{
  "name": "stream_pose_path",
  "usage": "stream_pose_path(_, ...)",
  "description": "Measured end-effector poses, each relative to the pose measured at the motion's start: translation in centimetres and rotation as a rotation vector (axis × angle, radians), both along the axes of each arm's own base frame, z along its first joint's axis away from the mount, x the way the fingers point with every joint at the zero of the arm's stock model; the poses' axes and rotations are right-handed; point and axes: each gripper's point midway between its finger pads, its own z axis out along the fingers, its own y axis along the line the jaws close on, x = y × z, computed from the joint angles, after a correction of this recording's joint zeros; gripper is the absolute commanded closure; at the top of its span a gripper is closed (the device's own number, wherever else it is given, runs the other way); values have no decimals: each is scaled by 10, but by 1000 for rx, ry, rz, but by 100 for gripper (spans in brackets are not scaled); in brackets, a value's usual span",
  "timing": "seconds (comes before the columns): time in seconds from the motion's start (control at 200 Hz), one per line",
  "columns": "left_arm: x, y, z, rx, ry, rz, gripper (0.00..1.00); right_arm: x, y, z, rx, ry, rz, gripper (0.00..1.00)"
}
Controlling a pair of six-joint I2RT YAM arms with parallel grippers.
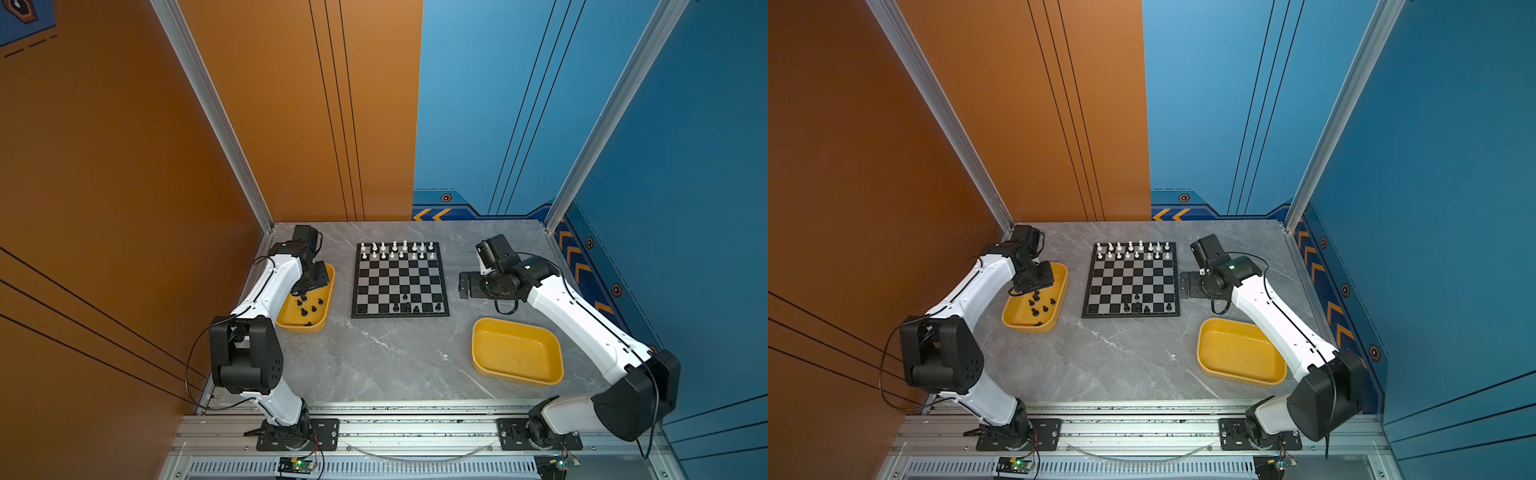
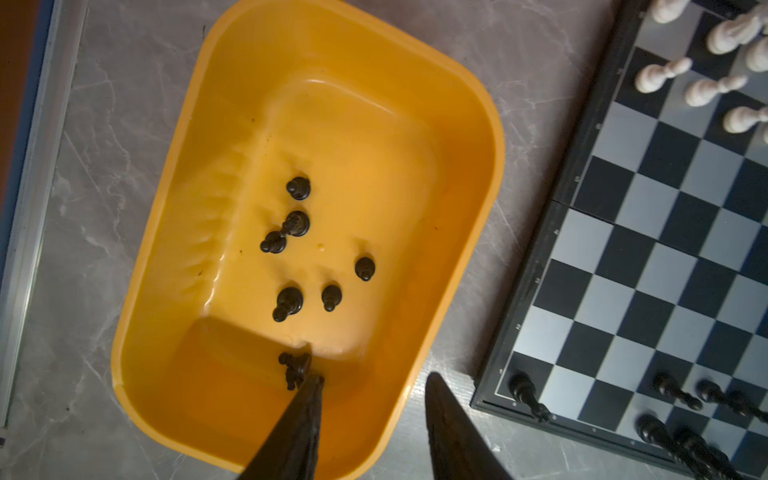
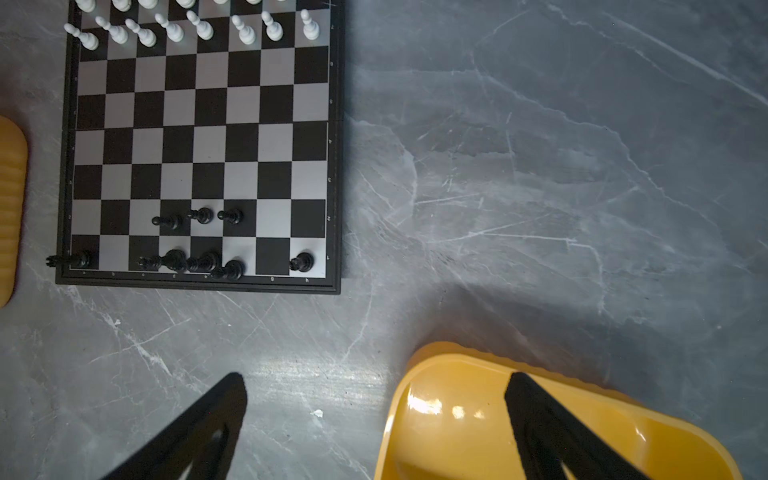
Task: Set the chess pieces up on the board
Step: 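Move the open left gripper back over the yellow tray of black pieces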
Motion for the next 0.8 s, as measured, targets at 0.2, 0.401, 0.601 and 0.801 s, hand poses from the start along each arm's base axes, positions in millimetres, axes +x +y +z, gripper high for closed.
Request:
stream_pose_path(0.2, 11, 20, -25, -8, 37, 31, 61, 31, 29, -3, -7, 2, 29, 0)
stream_pose_path(0.401, 18, 30, -49, 0, 92, 18, 62, 49, 47, -11, -14, 15, 46, 0)
stream_pose_path(0.601, 24, 39, -63, 7, 122, 9, 63, 62, 54, -11, -14, 8, 39, 0)
stream_pose_path(0.801, 34, 43, -67, 17, 126, -10, 63, 68, 57, -10, -11, 2, 38, 0)
